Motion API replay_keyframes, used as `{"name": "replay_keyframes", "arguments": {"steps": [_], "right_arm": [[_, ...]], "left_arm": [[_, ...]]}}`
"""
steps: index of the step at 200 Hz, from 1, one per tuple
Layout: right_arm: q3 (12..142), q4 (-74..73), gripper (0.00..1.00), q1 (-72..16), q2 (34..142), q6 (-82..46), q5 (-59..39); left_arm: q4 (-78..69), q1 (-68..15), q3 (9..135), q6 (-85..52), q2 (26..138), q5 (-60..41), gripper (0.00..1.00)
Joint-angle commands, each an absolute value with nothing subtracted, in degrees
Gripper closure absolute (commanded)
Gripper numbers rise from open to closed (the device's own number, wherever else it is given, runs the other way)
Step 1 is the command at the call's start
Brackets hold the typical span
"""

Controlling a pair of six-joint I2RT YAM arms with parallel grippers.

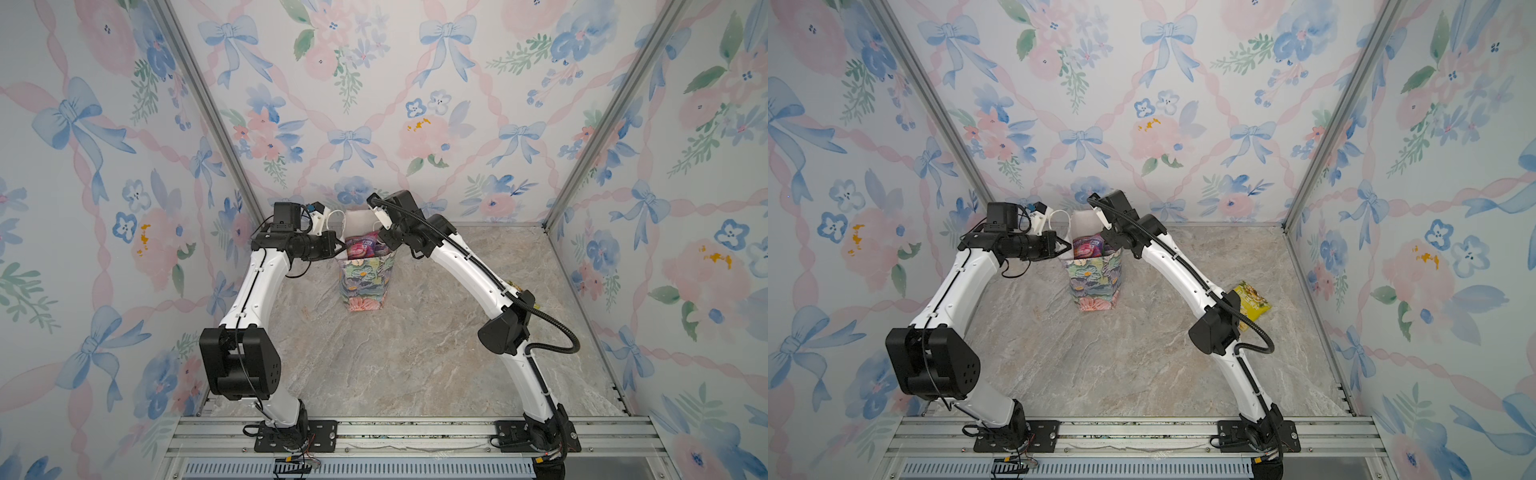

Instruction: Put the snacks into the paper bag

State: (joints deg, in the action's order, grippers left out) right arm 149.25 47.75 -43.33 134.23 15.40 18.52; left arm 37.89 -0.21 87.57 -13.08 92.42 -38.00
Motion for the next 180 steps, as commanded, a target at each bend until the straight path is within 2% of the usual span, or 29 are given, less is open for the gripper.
{"name": "replay_keyframes", "arguments": {"steps": [1,40,57,164,180], "right_arm": [[150.76,46.43,0.75,-43.54,135.64,14.98,19.69],[150.47,45.31,0.86,-43.68,133.88,13.77,18.13],[149.68,44.63,0.88,-43.6,132.38,12.99,17.09],[136.12,37.78,0.86,-42.15,119.87,6.85,9.77],[135.22,37.82,0.81,-41.72,119.1,6.99,7.73]], "left_arm": [[37.22,-0.62,89.9,-12.48,92.14,-42.36,1.0],[37.27,-0.52,89.81,-12.33,92.36,-42.41,1.0],[37.27,-0.38,89.74,-12.31,92.31,-42.41,1.0],[37.27,0.12,88.68,-12.04,92.5,-42.14,1.0],[37.24,0.09,88.46,-12.04,92.51,-42.13,1.0]]}}
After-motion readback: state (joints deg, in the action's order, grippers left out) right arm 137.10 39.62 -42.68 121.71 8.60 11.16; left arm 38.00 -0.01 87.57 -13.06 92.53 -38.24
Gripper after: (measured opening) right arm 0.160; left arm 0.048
